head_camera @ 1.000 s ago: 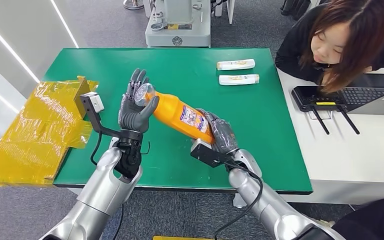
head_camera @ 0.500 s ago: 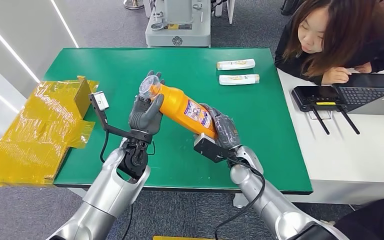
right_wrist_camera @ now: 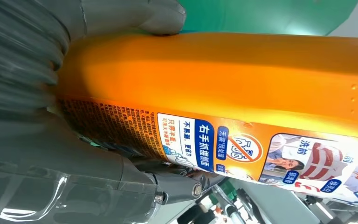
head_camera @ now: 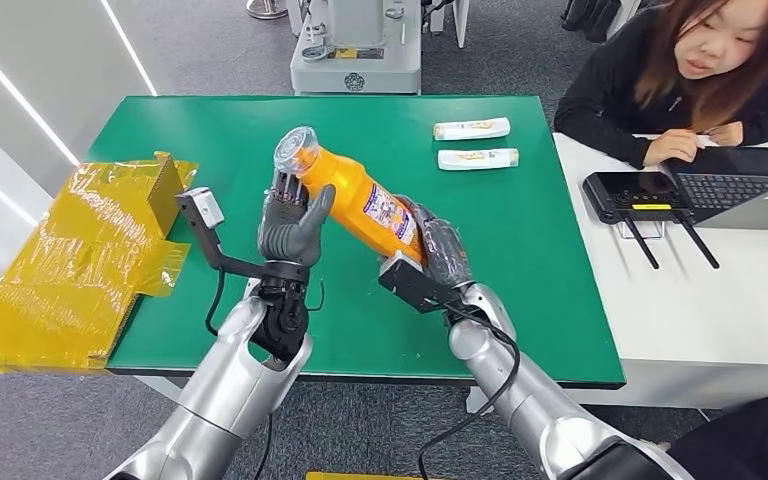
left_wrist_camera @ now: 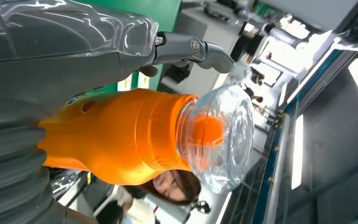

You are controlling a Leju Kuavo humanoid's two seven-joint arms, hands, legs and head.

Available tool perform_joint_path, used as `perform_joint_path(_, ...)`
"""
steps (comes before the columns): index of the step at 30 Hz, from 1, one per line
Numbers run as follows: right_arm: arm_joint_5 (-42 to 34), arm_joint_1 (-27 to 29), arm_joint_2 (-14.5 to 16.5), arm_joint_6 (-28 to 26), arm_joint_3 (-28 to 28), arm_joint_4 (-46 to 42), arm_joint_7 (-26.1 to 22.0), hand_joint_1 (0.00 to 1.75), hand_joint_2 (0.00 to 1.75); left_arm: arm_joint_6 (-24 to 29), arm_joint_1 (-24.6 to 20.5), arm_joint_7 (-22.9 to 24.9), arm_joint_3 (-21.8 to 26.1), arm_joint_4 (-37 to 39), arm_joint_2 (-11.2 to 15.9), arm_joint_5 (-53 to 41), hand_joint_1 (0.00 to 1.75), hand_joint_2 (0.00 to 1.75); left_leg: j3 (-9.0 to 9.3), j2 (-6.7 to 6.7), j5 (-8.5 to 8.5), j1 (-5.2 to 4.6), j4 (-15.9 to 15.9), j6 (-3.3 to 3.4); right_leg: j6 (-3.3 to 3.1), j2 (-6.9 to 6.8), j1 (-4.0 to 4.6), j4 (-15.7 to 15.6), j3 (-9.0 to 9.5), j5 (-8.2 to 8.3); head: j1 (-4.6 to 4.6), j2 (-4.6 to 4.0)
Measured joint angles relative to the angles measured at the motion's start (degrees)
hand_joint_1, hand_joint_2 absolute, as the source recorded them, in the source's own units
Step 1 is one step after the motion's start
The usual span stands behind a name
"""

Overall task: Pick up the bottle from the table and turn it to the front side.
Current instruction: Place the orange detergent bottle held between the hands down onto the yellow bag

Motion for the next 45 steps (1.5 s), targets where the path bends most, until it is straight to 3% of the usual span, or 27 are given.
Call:
perform_joint_path(10, 0.1, -0.3, 0.8, 0.4, -0.3, 0.6, 0.0, 1.75, 1.75, 2.3, 0.0, -1.3, 0.0, 0.0, -0.3, -2.0, 0.00, 1.75, -0.01, 0.00, 0.00, 0.00, 0.0, 0.00, 0.00, 0.00, 0.00, 0.0, 0.00, 0.00, 0.00, 0.00)
perform_joint_path(17, 0.7, -1.8, 2.1, 1.9, -0.2, 2.2, 0.1, 1.75, 1.75, 7.0, 0.0, -4.4, 0.0, 0.0, -0.4, -5.5, 0.00, 1.75, -0.01, 0.00, 0.00, 0.00, 0.0, 0.00, 0.00, 0.01, 0.00, 0.0, -0.01, 0.00, -0.01, 0.00)
perform_joint_path(23, 0.4, -2.9, 3.1, 2.1, 0.3, 3.3, 0.0, 1.75, 1.75, 4.1, 0.0, -2.5, 0.0, 0.5, -0.4, -1.8, 0.00, 1.75, -0.02, 0.00, 0.00, 0.00, 0.0, 0.00, 0.00, 0.00, 0.00, 0.0, -0.01, 0.00, 0.00, 0.00)
perform_joint_path(42, -0.3, -3.7, 4.0, 2.6, 1.3, 4.4, -0.5, 1.75, 1.75, 1.8, 0.0, -1.5, 0.0, 1.9, -0.1, 1.2, 0.00, 1.75, -0.04, 0.00, 0.00, 0.01, 0.0, 0.00, 0.00, 0.00, 0.00, 0.0, -0.02, 0.00, 0.00, 0.00)
perform_joint_path(43, -0.4, -3.9, 4.1, 2.6, 1.3, 4.5, -0.5, 1.75, 1.75, 1.7, 0.0, -1.5, 0.0, 2.0, 0.0, 1.3, 0.07, 1.75, -0.04, 0.00, 0.00, 0.01, 0.0, 0.00, 0.00, 0.01, 0.00, 0.0, -0.02, 0.00, 0.00, 0.00)
perform_joint_path(45, -0.4, -4.2, 4.1, 2.4, 1.5, 4.6, -0.5, 1.75, 1.75, 1.7, 0.0, -1.5, 0.0, 2.1, 0.0, 1.4, 0.89, 1.75, -0.04, 0.00, 0.00, 0.01, 0.0, 0.00, 0.00, 0.00, 0.00, 0.0, -0.02, 0.00, 0.00, 0.00)
